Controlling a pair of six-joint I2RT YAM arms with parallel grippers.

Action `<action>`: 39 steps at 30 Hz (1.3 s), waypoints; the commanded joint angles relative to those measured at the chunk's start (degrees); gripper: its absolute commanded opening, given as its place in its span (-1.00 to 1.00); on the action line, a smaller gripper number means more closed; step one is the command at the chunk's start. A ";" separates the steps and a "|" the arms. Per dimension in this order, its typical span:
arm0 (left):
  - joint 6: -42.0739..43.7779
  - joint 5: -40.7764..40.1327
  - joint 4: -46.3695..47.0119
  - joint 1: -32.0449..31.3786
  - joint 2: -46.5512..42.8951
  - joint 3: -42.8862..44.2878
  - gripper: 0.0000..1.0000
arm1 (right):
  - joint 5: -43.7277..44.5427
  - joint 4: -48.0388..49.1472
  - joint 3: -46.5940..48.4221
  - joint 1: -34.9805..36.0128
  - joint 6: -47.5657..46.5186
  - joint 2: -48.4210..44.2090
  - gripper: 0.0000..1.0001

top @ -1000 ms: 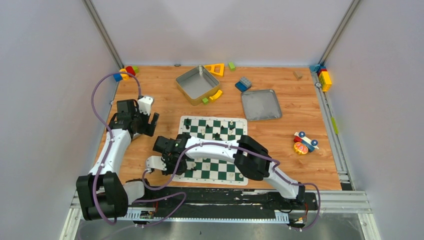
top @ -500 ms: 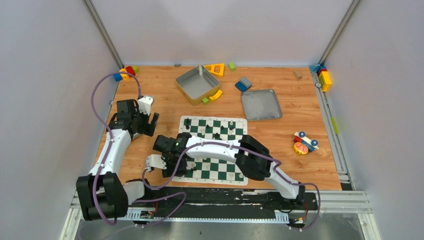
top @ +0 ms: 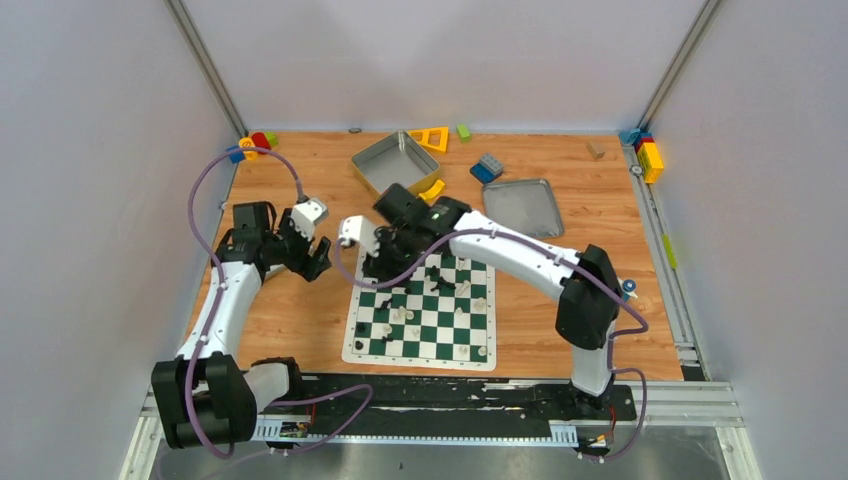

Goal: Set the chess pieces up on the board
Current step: Place the chess piece on the chessboard, then pick up the chess piece from the chessboard.

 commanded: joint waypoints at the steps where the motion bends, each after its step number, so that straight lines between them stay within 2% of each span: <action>1: 14.51 13.80 -3.91 -3.20 -1.31 0.56 0.69 | -4.93 3.36 -6.10 -7.23 2.88 -5.35 -0.01; 6: 25.75 14.66 -5.38 -12.91 -1.91 -1.82 0.61 | -7.56 5.85 -13.53 -15.27 3.79 -10.18 -0.06; 9: 31.20 15.19 -6.45 -15.88 -1.38 -2.29 0.51 | -8.18 7.42 -17.76 -18.11 3.90 -12.61 -0.08; 12: 34.06 14.75 -6.47 -19.25 -0.72 -2.09 0.40 | -9.38 8.87 -20.67 -20.11 3.99 -14.15 -0.09; 20: 41.07 8.23 -4.59 -26.95 5.64 -0.80 0.28 | -10.81 10.71 -24.31 -22.48 3.84 -15.33 -0.14; 25: 41.37 5.06 -2.36 -29.23 10.91 0.83 0.13 | -11.40 11.21 -25.38 -23.09 3.62 -15.90 -0.16; 39: 42.67 0.17 -0.12 -30.85 20.65 4.25 0.04 | -11.85 11.34 -26.60 -23.49 2.96 -14.92 -0.20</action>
